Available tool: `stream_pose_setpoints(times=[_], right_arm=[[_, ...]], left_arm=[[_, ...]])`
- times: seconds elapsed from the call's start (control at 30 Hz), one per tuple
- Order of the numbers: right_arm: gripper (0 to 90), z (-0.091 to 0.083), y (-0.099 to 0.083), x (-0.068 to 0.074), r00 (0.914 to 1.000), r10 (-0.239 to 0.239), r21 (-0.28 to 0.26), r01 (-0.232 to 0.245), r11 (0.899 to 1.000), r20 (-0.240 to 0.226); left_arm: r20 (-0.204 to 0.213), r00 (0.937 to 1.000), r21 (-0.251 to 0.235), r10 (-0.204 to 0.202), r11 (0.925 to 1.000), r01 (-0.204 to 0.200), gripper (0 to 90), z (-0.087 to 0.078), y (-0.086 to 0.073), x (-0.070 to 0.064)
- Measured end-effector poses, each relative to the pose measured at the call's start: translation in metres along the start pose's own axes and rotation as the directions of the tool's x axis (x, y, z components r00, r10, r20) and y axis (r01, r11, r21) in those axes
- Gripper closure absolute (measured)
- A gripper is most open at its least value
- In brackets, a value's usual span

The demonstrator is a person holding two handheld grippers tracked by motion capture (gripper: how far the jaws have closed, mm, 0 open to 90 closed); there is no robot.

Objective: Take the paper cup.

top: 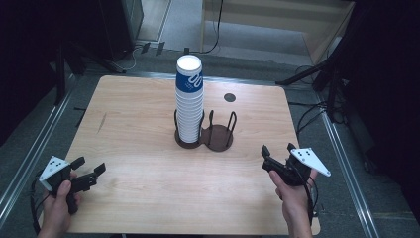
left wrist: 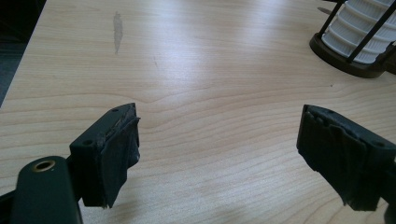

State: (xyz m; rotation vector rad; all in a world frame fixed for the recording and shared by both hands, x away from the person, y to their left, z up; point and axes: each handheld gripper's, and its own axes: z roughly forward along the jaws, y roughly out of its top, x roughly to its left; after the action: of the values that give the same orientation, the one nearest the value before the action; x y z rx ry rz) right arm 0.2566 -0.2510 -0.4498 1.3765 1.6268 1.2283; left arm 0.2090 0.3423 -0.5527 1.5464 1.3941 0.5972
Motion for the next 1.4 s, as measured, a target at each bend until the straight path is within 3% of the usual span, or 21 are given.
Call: stream_pose_setpoints(times=[0.57, 0.87, 1.4], right_arm=[[10.1, 0.013, 0.02, 0.028, 0.9988, -0.026, -0.004, 0.026, 1.0, -0.042], [5.8, 0.018, 0.026, 0.042, 0.9967, -0.032, -0.009, 0.032, 0.999, -0.075], [5.7, 0.027, 0.034, 0.066, 0.9922, -0.044, -0.013, 0.043, 0.999, -0.116]], left_arm=[[0.003, 1.0, -0.001, 0.001, 1.0, -0.001, 13.8, 0.0, 0.0, 0.0], [0.004, 1.0, 0.001, 0.002, 1.0, -0.002, 13.7, 0.0, 0.0, 0.0], [0.006, 1.0, 0.002, 0.002, 1.0, -0.002, 13.7, 0.0, 0.0, 0.0]])
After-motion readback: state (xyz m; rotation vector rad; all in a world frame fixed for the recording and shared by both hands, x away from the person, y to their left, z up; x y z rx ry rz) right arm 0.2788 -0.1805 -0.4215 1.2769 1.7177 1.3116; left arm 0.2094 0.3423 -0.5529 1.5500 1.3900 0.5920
